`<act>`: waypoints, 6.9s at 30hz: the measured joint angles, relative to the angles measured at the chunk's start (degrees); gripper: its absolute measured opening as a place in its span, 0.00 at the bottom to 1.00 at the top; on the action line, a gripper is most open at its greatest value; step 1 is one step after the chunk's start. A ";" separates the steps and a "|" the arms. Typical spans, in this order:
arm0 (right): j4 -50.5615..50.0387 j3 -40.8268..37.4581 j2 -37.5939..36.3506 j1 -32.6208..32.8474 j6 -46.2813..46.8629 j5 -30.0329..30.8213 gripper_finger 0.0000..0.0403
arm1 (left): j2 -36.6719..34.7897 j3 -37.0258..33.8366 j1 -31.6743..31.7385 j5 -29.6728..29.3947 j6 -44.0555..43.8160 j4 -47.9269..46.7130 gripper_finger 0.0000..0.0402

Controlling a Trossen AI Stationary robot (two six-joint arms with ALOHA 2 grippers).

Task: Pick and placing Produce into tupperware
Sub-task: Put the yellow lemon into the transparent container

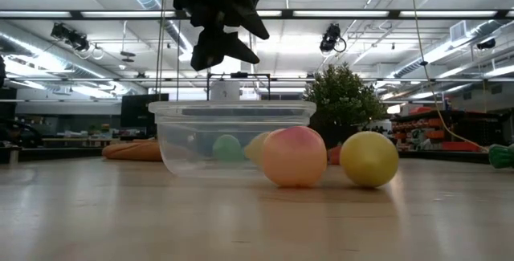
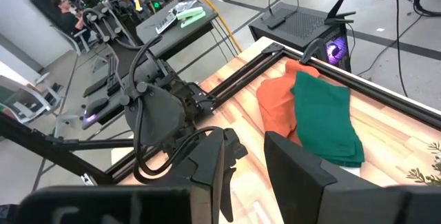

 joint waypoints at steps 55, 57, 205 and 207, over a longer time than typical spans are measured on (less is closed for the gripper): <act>-6.51 0.00 -1.09 -0.18 -0.60 0.37 0.20 | -11.28 12.28 3.78 -6.21 32.39 17.90 0.27; -6.61 0.00 -1.09 -0.46 -0.98 0.38 0.20 | -11.35 12.28 3.49 -6.26 32.15 24.20 0.25; 1.76 -10.11 44.90 45.85 7.62 -20.98 0.61 | -53.42 -59.93 17.92 11.65 5.34 62.03 0.06; 1.64 -10.19 44.82 45.44 7.64 -20.79 0.50 | -53.42 -59.93 17.92 11.63 5.33 62.05 0.05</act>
